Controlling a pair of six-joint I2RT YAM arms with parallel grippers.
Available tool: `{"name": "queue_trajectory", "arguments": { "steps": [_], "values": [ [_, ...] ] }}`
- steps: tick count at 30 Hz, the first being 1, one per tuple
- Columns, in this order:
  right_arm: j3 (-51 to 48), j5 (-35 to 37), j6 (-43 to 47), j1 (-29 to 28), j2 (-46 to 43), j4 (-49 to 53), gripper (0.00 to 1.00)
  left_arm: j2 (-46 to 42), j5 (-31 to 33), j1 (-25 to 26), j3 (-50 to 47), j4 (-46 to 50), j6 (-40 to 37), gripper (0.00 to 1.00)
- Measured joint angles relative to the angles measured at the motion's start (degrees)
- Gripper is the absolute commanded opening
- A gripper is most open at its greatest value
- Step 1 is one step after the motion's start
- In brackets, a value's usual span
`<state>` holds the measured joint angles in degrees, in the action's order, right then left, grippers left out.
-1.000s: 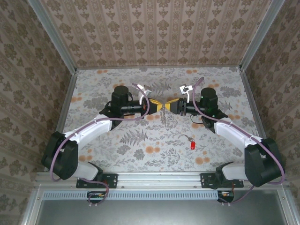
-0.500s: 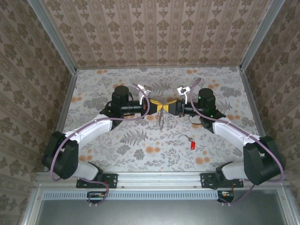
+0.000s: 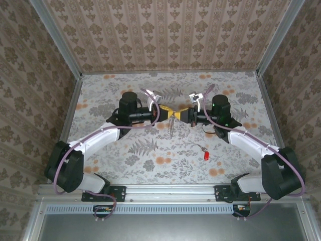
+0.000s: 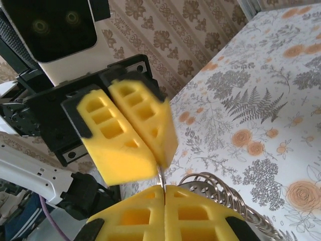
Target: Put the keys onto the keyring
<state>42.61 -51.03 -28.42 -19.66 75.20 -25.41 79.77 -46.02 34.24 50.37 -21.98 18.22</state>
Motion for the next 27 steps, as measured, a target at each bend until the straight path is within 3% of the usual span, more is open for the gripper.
{"name": "queue_trajectory", "arguments": {
  "steps": [3,8,27],
  "values": [
    [0.0,1.4,0.2,0.4,-1.9,-0.1,0.00,-4.4,3.4,-1.8,-1.0,-0.2,1.0,0.44],
    [-1.0,3.2,0.1,0.5,-4.2,-3.7,0.00,-10.0,6.3,-3.9,-1.2,-1.3,2.1,0.54],
    [-2.4,6.3,-4.4,0.5,-6.4,-19.1,0.00,-3.6,-1.4,-1.7,0.8,-6.9,7.2,0.54]
  ]
}}
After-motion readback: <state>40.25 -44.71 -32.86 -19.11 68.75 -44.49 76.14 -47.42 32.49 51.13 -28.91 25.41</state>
